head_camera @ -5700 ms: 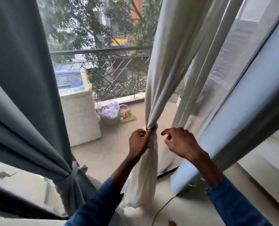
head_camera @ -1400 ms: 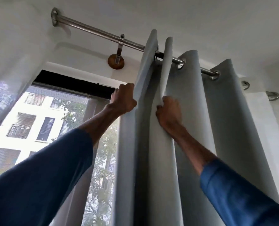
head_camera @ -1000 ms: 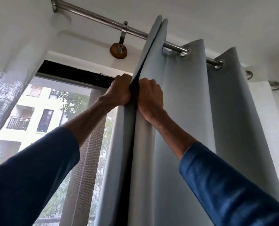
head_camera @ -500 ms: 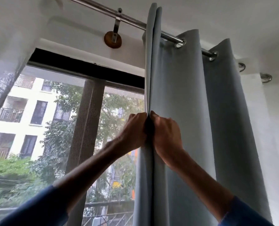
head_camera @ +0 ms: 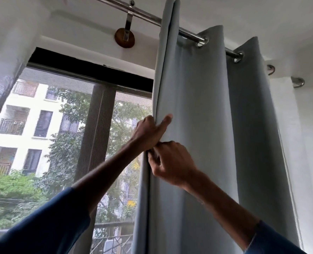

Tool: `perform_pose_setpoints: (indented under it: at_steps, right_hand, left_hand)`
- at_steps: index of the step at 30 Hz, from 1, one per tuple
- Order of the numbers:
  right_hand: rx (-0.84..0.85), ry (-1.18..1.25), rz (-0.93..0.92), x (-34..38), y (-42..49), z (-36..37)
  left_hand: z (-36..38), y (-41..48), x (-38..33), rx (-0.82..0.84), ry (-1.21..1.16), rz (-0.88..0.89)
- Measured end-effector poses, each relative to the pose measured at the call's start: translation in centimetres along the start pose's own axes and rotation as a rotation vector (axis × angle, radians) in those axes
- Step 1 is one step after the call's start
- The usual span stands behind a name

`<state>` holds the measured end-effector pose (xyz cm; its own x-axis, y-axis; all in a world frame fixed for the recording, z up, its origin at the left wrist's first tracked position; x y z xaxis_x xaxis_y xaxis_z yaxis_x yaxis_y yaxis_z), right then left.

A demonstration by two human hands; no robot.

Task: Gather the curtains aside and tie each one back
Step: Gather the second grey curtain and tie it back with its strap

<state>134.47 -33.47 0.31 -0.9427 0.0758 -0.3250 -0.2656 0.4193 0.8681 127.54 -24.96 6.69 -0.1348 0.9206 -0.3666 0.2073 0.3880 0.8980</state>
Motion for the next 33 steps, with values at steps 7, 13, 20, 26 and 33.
perform_pose_setpoints:
  at_steps: [7,13,20,26,33]
  right_hand:
    - [-0.011,0.102,0.15,-7.5,1.8,-2.6]
    - [-0.387,0.05,0.55,-16.3,2.8,-6.3]
    - [-0.342,0.25,0.847,-19.9,5.0,-5.2]
    - [-0.229,0.002,0.669,-16.1,8.1,-4.1]
    - [-0.179,-0.09,0.333,-8.5,12.5,-3.3]
  left_hand:
    - [0.2,2.1,2.0,-0.029,0.29,0.013]
    - [0.3,1.8,2.1,-0.224,0.245,0.176]
    - [0.1,3.5,0.5,-0.384,0.232,0.294]
    - [-0.1,4.2,1.4,-0.376,0.252,0.308]
    - [-0.8,4.8,2.5,-0.4,0.132,0.357]
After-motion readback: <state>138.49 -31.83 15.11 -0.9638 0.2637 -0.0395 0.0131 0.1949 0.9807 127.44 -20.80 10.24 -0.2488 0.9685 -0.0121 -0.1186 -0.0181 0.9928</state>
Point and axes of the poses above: each hand's wrist, its own y-axis towards the middle knuckle, its own z-axis out of the palm, x = y × z, the point moved 3 cm from there along y, towards the middle knuckle, and after that the axes turned 1 degree about -y, right-handed, at the moved point
